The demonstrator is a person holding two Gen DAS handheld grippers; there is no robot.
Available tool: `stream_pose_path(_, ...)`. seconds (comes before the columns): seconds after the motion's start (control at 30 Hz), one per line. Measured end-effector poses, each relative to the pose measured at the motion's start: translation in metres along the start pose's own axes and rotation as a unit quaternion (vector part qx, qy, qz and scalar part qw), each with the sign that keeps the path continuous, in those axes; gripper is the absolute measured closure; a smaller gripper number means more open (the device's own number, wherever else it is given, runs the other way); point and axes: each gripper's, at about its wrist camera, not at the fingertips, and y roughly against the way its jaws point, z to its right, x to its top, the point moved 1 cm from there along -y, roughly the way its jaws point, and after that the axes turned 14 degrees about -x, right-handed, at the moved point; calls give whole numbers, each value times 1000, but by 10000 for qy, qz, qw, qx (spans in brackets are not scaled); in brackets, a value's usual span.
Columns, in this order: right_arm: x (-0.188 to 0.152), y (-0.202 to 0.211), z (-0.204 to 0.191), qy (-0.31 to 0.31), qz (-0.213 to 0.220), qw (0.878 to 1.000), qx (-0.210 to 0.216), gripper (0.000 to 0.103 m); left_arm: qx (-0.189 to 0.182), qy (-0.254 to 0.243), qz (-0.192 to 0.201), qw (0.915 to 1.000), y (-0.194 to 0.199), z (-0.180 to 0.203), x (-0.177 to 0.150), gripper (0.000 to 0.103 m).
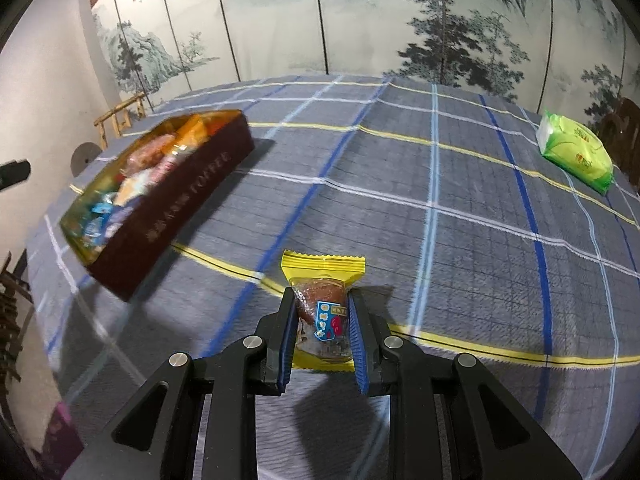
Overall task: Organize snacks
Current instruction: 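Carry the yellow-wrapped cake with the right tool over the tin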
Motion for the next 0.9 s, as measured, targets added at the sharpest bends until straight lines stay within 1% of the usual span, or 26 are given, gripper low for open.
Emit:
stream_pose_path(0.13, 11, 17, -18, 121, 168, 9997, 138, 78, 12, 33, 9, 10000, 4, -4, -4, 33)
stream_pose_path(0.43, 40, 43, -76, 435, 429, 9967, 538, 78, 41, 112, -137, 9998, 4, -18, -17, 31)
stream_pose_path(0.67, 54, 44, -115, 678, 450, 9938, 756, 78, 30, 273, -225, 9994, -1, -35, -23, 31)
stream_pose_path(0.9, 62, 38, -143, 842, 426, 9917, 869, 78, 1, 437, -268, 9987, -8, -50, -28, 31)
